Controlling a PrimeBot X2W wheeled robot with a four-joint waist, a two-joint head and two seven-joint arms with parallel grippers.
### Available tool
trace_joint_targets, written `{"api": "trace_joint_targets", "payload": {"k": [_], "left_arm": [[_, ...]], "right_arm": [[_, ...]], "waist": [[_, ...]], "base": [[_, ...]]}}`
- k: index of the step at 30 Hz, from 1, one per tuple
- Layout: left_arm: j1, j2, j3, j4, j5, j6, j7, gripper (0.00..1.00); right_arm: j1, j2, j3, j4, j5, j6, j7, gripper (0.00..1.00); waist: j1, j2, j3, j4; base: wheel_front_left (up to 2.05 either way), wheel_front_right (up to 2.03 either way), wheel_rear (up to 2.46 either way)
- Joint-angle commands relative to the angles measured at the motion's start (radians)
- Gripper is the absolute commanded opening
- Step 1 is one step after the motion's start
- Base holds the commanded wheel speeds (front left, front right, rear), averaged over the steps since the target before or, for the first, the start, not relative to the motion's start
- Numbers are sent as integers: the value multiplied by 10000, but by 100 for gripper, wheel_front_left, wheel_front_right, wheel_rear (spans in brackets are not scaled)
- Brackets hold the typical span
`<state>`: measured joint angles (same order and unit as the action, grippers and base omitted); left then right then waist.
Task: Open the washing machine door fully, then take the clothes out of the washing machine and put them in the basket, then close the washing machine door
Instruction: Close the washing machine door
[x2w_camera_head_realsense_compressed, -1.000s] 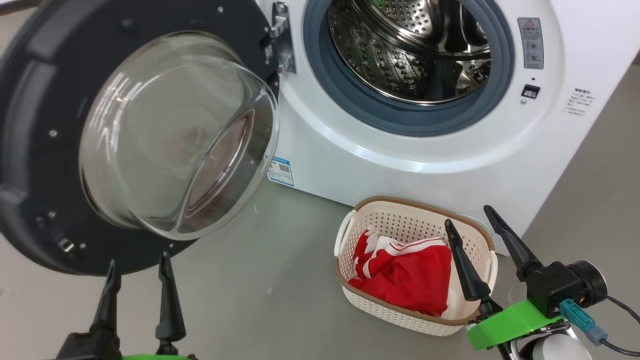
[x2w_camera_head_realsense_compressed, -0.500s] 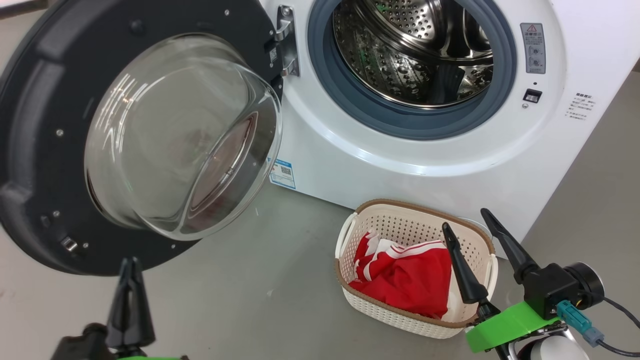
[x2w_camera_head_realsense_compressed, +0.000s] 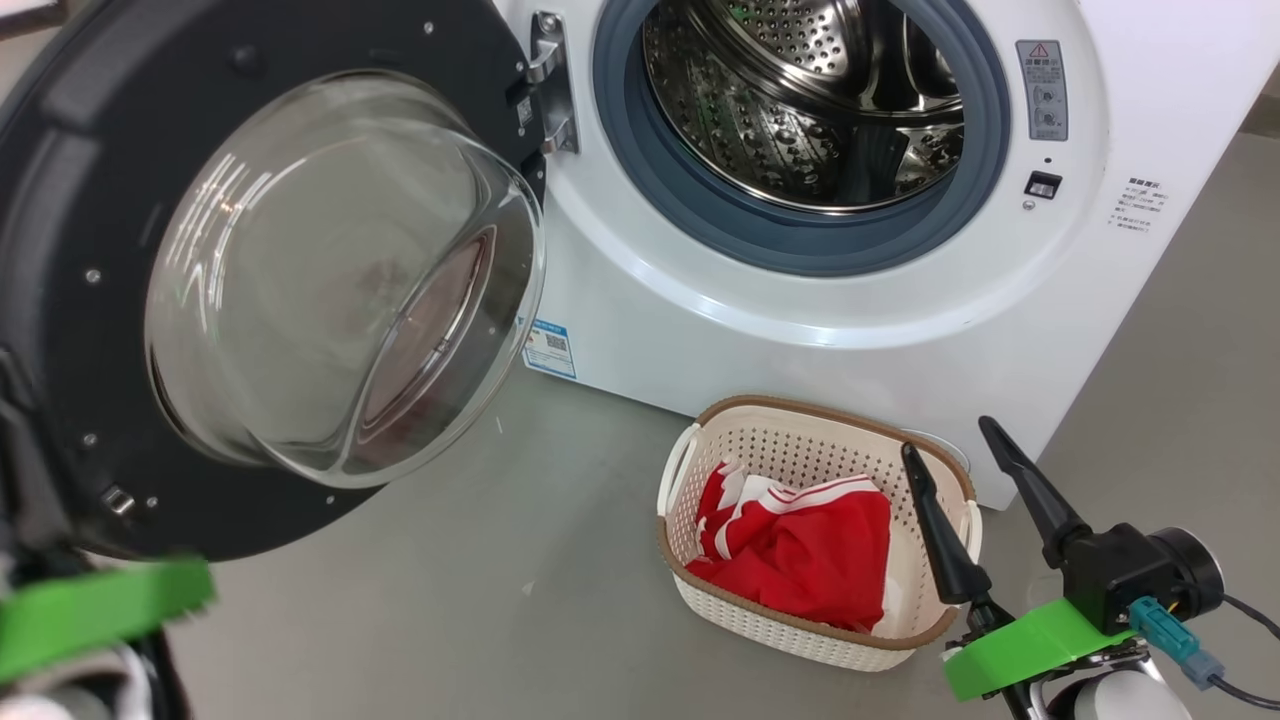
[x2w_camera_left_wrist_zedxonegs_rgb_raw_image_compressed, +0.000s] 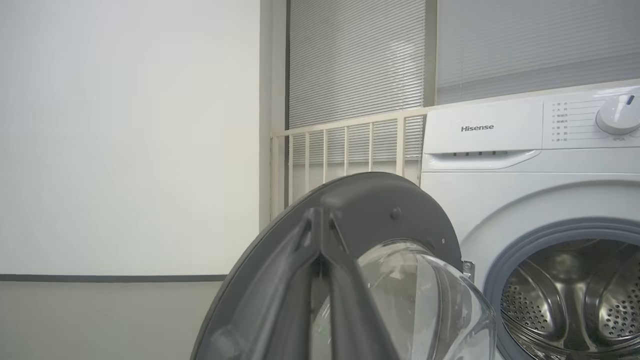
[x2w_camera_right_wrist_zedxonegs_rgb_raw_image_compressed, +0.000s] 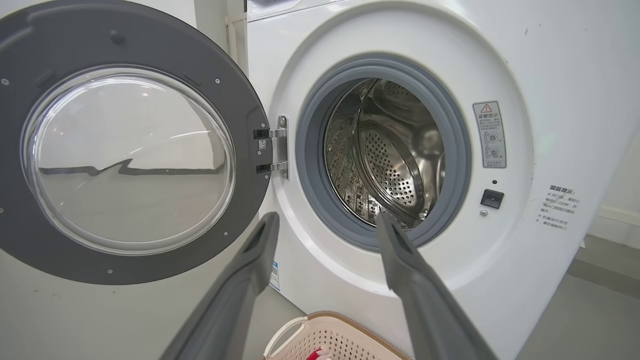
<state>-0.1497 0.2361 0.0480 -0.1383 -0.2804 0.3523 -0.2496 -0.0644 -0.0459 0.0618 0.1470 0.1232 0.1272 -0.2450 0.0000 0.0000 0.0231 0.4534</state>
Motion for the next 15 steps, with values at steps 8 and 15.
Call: {"api": "trace_joint_targets", "payload": {"k": [8,15], "left_arm": [[-2691,986,1448,1617,-1021,-386,-29,0],[-4034,871,2520,3412,-2952,-858,508,0]], "right_arm": [[-235,-43,62,-380,65,35,93,100],[-238,-43,36,-420,63,35,80,100]], "waist": [[0,0,70,-96],[0,0,98,-126]], "base": [[0,0,0],[0,0,0]]}}
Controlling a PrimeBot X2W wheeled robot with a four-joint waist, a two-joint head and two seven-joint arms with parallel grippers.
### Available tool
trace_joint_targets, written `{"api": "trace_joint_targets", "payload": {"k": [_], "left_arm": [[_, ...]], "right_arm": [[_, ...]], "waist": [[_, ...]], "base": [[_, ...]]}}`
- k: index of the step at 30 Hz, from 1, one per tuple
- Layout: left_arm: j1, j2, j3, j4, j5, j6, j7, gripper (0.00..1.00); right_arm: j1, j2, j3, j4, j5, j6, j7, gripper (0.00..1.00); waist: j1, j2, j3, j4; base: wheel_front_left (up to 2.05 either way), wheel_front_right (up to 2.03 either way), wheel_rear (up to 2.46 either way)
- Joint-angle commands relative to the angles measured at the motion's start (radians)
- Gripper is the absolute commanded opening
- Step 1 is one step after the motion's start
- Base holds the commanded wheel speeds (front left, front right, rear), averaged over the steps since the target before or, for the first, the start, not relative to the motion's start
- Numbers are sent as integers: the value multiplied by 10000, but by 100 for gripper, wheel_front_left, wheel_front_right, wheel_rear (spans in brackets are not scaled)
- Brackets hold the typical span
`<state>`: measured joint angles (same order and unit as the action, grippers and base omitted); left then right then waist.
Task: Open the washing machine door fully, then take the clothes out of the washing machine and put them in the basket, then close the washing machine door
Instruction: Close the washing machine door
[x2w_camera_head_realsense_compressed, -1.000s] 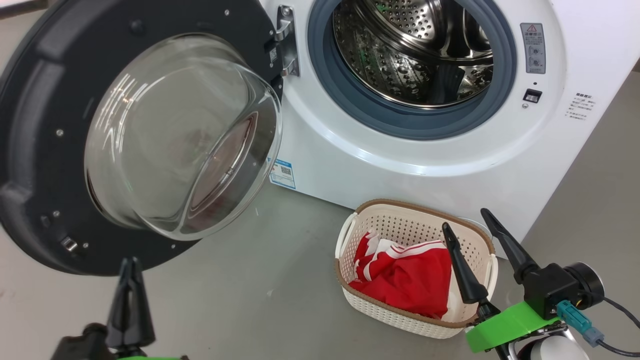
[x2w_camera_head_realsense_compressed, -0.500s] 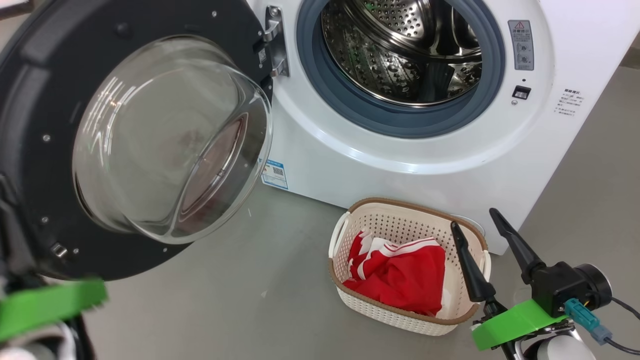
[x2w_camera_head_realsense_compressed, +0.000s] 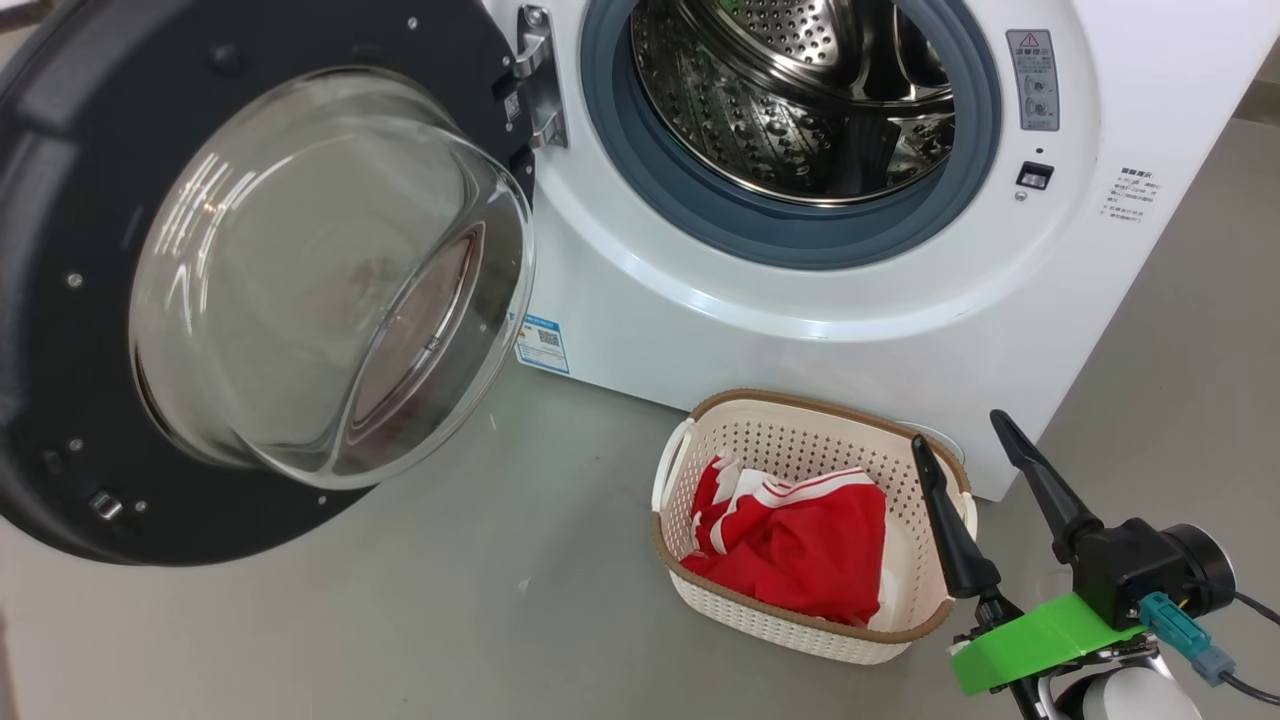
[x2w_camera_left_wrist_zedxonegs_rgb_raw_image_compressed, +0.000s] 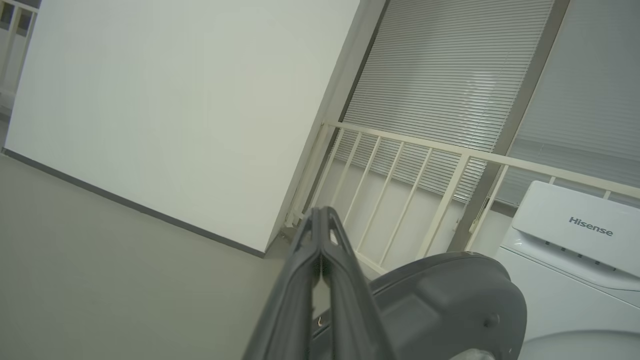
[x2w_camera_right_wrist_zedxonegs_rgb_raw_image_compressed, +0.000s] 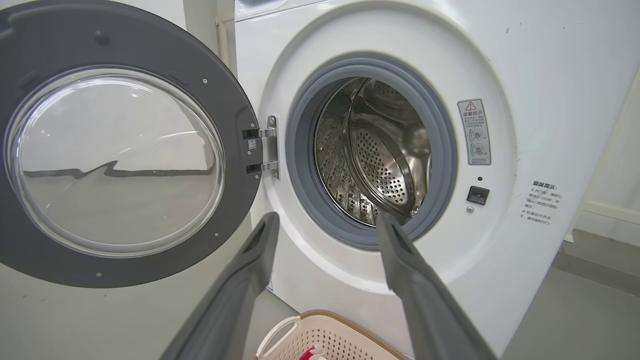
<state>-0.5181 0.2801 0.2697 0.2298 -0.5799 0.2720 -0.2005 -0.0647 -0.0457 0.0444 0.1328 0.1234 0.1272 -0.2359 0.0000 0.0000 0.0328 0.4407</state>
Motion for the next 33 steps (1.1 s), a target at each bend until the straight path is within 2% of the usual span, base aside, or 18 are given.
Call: {"api": "trace_joint_targets", "payload": {"k": [1,7,10,13,23,33], "left_arm": [[-552,501,449,111,-226,-158,176,0],[-2100,488,1795,2377,-2879,-941,1647,0],[-2678,604,2221,3400,-3956,-1236,2730,0],[-3019,882,2341,4215,-4560,-1487,3757,0],[-3451,1782,2159,5798,-5334,-2222,6263,0],[-3256,1878,1955,6156,-5608,-2747,7380,0]], "right_arm": [[-233,-45,194,-280,58,35,-11,100],[-275,-45,215,-314,23,35,32,100],[-254,-45,243,-371,6,35,71,100],[-244,-45,302,-406,-5,35,122,100],[-396,-120,459,-492,-77,35,290,100],[-386,-231,515,-549,-2,35,342,100]], "waist": [[0,0,9,2],[0,0,93,-42],[0,0,115,-75],[0,0,139,-128],[0,0,316,-384],[0,0,470,-526]], "base": [[0,0,0],[0,0,0],[0,0,0],[0,0,0],[0,0,0],[0,0,0]]}}
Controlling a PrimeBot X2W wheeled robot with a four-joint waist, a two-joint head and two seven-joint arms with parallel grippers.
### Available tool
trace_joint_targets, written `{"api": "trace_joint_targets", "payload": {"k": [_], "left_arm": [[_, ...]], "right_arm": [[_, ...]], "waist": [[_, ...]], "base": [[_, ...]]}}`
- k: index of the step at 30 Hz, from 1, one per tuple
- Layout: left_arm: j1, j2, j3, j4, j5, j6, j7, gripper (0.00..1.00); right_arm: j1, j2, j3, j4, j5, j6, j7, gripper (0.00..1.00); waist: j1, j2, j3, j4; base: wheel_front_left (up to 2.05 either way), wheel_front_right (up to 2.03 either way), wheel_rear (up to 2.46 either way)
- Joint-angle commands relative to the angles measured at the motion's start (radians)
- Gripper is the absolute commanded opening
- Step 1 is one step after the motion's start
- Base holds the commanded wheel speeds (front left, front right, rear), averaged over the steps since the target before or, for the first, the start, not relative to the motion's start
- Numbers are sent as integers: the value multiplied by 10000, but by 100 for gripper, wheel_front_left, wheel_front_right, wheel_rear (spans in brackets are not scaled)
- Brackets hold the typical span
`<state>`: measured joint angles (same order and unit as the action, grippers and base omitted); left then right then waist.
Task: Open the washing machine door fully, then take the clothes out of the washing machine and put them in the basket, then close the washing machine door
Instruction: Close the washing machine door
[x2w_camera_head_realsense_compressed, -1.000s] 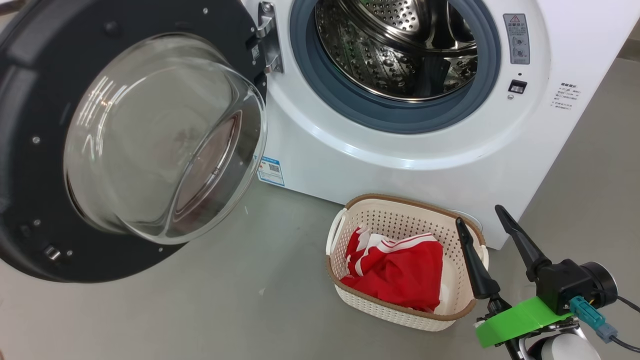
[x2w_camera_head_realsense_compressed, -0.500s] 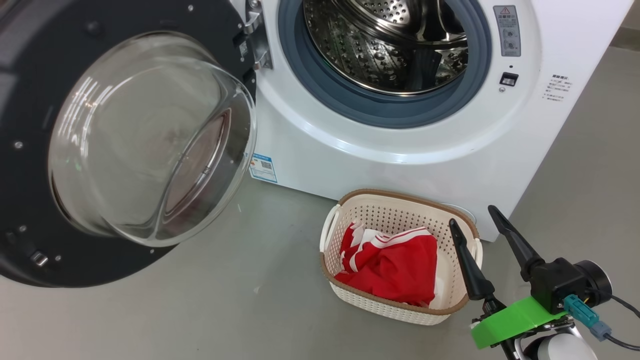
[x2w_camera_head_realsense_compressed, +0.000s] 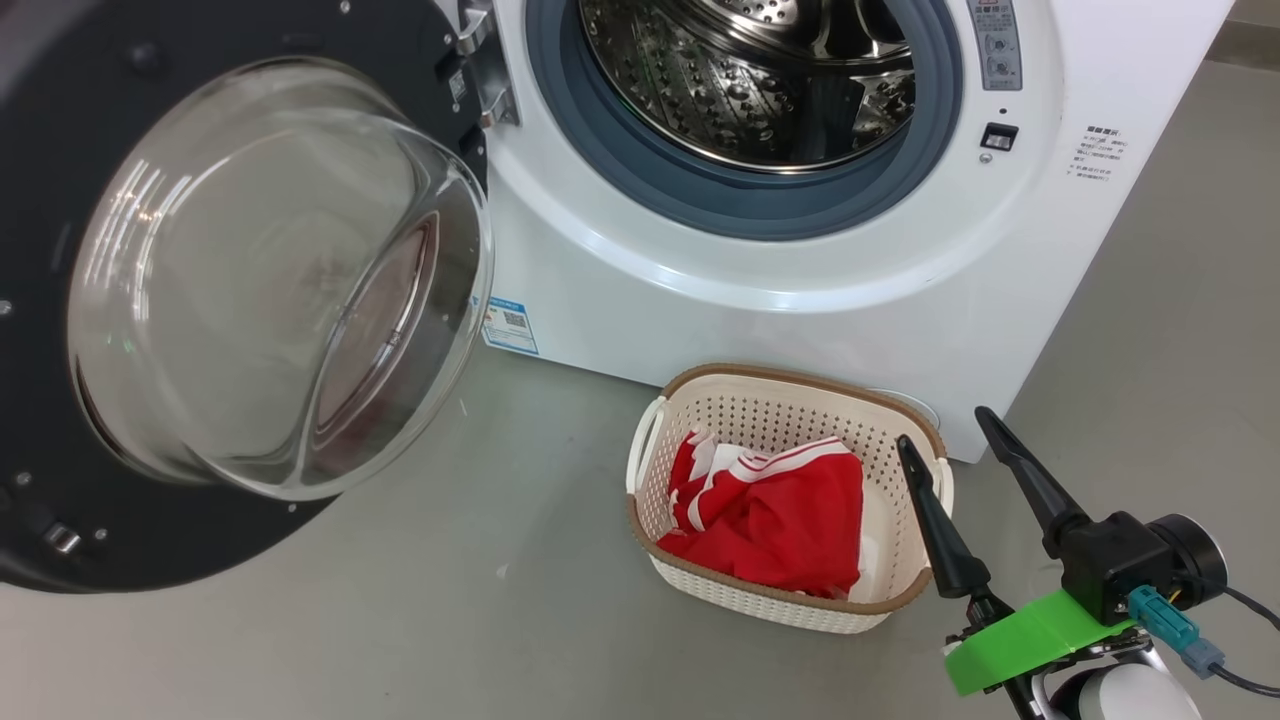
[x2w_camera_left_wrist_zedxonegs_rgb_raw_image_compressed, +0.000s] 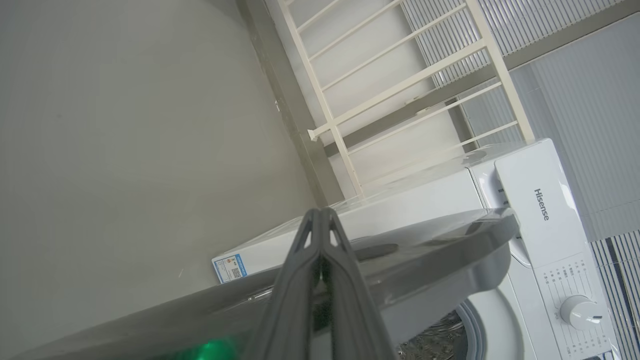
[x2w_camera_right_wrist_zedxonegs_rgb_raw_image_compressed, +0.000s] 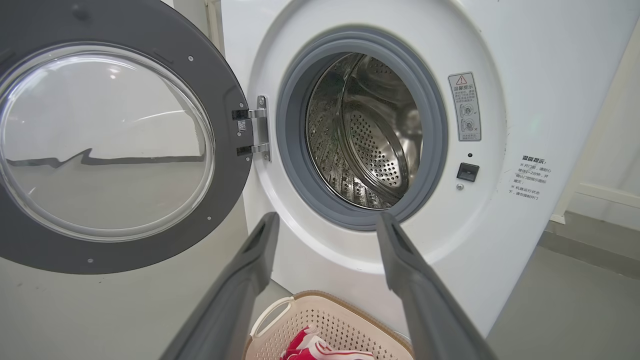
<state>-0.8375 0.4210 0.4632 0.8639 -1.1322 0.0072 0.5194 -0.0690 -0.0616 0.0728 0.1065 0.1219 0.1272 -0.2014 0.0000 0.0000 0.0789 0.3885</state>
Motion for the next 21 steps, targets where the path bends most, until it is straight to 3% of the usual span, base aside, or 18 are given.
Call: {"api": "trace_joint_targets", "payload": {"k": [1,8,21], "left_arm": [[-33,434,29,-209,-142,-157,263,0],[307,65,127,-803,-555,-538,697,0],[1638,-751,187,-2795,-952,-321,1350,0]], "right_arm": [[-342,-73,229,-290,15,35,-3,100],[-288,-55,137,-250,27,35,-38,100],[-189,52,91,-136,59,35,-144,100]], "waist": [[0,0,24,-7],[0,0,-10,53],[0,0,-81,161]], "base": [[0,0,0],[0,0,0],[0,0,0]]}}
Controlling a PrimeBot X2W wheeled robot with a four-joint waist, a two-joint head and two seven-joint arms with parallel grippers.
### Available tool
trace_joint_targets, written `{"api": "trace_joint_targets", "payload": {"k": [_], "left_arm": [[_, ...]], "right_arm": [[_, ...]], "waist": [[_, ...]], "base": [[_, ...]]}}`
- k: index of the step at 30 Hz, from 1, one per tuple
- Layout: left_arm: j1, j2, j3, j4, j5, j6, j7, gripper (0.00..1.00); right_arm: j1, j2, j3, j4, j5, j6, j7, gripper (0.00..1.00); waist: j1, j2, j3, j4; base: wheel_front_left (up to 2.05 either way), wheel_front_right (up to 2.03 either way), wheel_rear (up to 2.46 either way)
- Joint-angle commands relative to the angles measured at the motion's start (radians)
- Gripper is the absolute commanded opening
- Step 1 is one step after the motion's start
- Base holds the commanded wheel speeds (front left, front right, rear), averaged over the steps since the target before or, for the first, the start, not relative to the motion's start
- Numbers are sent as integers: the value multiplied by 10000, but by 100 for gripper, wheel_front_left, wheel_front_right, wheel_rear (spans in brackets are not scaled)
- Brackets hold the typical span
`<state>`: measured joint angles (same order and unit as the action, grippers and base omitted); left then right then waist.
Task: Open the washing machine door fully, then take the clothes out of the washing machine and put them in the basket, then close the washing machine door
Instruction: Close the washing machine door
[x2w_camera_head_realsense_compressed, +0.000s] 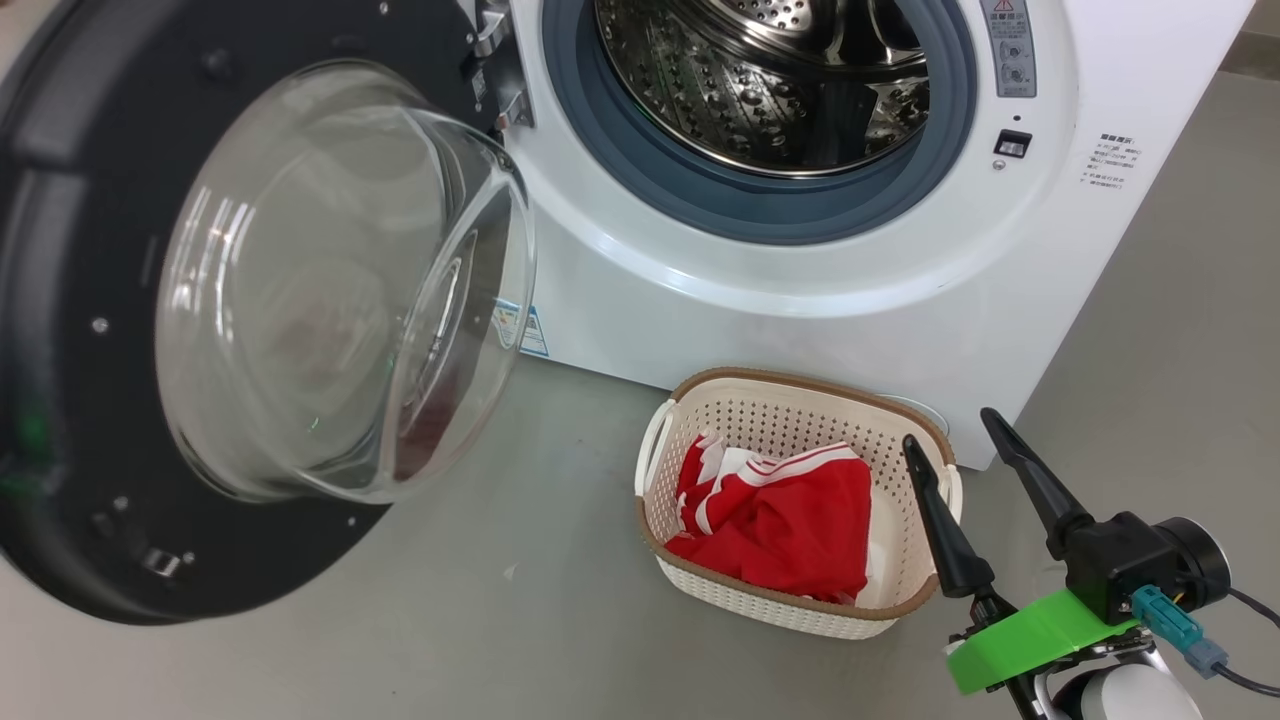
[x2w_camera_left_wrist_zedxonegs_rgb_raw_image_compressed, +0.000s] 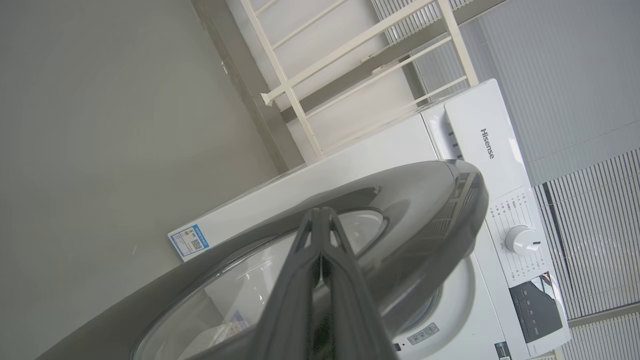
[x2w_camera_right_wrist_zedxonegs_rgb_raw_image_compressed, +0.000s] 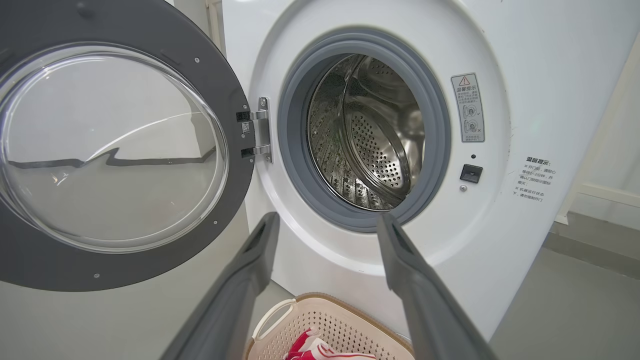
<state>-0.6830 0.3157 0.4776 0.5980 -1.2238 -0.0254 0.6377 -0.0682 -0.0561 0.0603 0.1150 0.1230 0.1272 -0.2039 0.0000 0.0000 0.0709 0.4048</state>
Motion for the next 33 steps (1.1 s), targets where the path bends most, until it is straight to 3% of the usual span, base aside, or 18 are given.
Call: {"api": "trace_joint_targets", "payload": {"k": [1,15,33], "left_arm": [[202,232,68,-347,-87,37,215,0],[1637,-819,337,-3068,-678,804,744,0],[2790,-2012,-8,-5365,-1010,1111,1104,0]], "right_arm": [[-194,2,208,-213,57,35,-127,100],[-255,44,156,-68,151,35,-248,100],[-242,57,168,184,466,35,-427,100]], "waist": [[0,0,2,-3],[0,0,16,-107],[0,0,-143,-388]], "base": [[0,0,0],[0,0,0],[0,0,0]]}}
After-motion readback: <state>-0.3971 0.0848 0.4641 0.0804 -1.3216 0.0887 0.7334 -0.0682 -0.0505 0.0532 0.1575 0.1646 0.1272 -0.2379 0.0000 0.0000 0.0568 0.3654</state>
